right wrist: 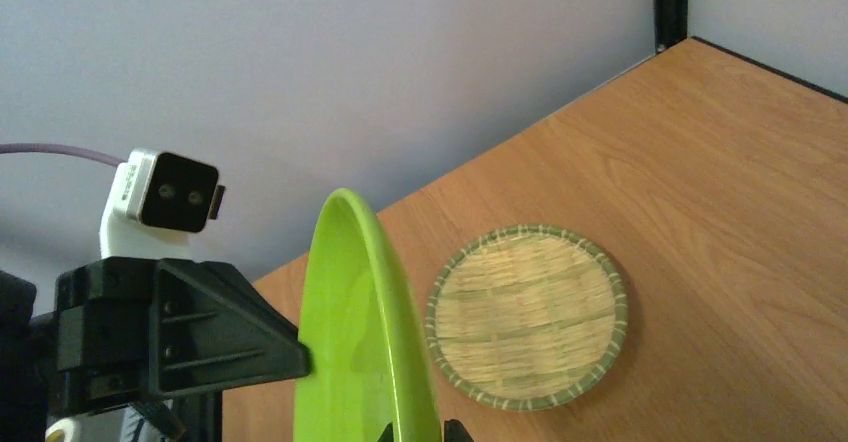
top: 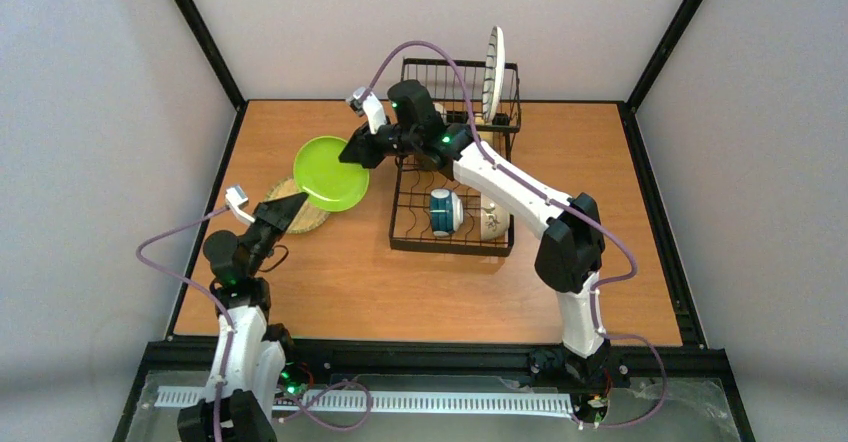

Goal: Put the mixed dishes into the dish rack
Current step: Pass from the left arm to the right

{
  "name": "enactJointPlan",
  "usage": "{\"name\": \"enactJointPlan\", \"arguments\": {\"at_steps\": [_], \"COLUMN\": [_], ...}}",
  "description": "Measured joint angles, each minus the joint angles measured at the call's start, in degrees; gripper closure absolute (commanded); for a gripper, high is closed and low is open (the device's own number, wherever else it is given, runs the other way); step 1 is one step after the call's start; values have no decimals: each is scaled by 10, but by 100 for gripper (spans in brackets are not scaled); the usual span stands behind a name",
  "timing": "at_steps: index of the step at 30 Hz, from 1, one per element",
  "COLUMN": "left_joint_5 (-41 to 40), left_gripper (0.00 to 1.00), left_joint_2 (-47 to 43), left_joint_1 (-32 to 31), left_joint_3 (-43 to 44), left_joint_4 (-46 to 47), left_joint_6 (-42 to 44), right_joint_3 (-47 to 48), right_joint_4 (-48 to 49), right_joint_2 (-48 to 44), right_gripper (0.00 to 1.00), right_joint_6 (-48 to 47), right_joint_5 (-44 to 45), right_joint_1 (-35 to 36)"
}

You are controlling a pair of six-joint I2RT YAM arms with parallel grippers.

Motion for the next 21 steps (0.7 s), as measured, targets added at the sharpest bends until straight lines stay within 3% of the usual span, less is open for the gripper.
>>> {"name": "enactJointPlan", "arguments": {"at_steps": [2, 5, 13, 21], "left_joint_5": [1, 1, -26, -70], "left_gripper": [95, 70, 25, 12], "left_joint_2": [5, 5, -24, -53], "left_joint_1": [0, 0, 0, 0], "left_joint_3": [0, 0, 12, 46], "left_joint_4": [1, 0, -41, -111], "left_joint_6": [0, -2, -9, -3], "right_joint_3": [0, 0, 0, 2], "right_joint_4": [3, 4, -4, -16], "right_joint_2": [0, 0, 0, 0], "right_gripper": [98, 98, 98, 98], "right_joint_6": [3, 6, 3, -3], "right_joint_5": [2, -1, -1, 4], "right_joint_1": [0, -1, -1, -2]}}
